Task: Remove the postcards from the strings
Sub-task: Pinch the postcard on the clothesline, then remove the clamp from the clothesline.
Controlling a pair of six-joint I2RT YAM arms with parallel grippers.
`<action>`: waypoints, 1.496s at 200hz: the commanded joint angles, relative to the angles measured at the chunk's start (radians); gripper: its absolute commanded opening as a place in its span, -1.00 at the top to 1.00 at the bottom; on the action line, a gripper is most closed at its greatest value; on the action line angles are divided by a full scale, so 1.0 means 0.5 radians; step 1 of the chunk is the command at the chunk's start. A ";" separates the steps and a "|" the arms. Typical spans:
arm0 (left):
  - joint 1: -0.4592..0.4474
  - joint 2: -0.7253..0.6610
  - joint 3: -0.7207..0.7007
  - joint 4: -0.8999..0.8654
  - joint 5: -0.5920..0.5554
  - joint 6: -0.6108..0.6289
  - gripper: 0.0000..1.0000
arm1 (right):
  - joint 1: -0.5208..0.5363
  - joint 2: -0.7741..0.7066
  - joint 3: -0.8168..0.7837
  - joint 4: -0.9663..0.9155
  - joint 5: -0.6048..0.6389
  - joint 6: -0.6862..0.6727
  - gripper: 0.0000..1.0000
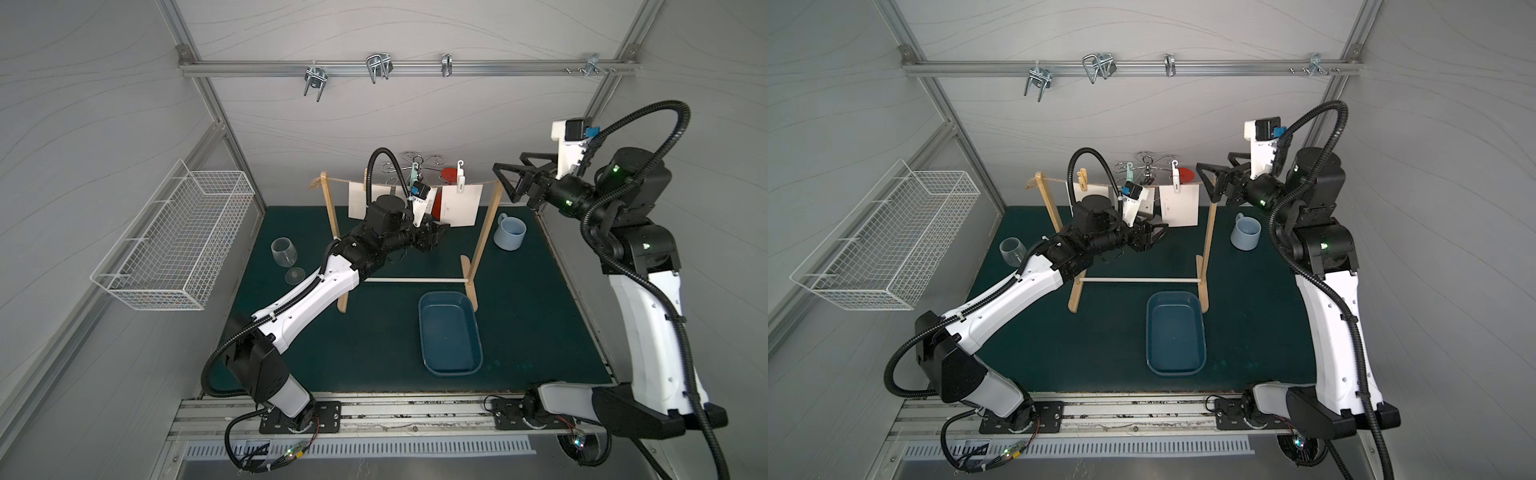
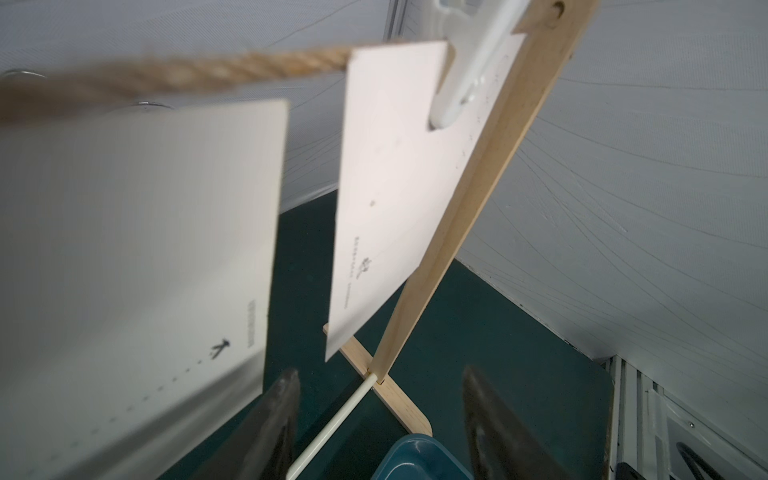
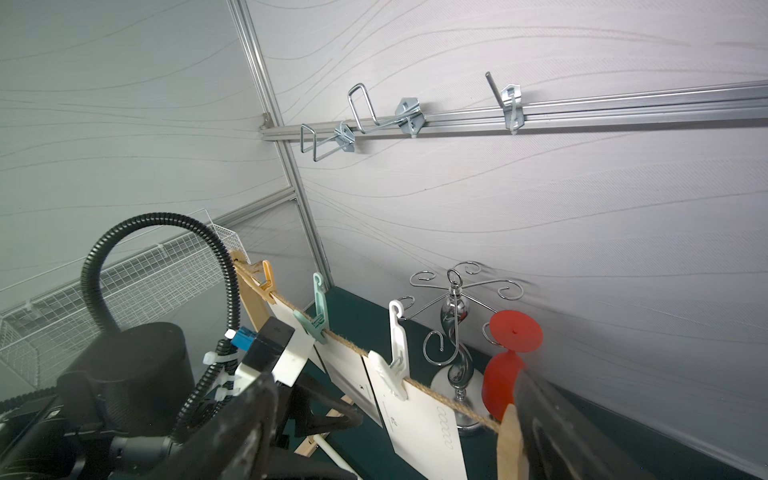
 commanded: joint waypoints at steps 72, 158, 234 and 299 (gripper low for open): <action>0.053 0.214 0.289 0.234 0.367 -0.100 -0.27 | 0.011 0.267 0.285 -0.045 -0.237 -0.060 -0.80; 0.059 0.274 0.334 0.255 0.429 -0.111 -0.27 | 0.011 0.428 0.404 -0.080 -0.414 -0.107 -0.81; 0.096 0.286 0.332 0.321 0.537 -0.127 -0.25 | 0.009 0.658 0.574 -0.241 -0.561 -0.251 -0.82; 0.130 0.298 0.279 0.457 0.656 -0.199 -0.16 | 0.009 0.676 0.581 -0.244 -0.593 -0.296 -0.83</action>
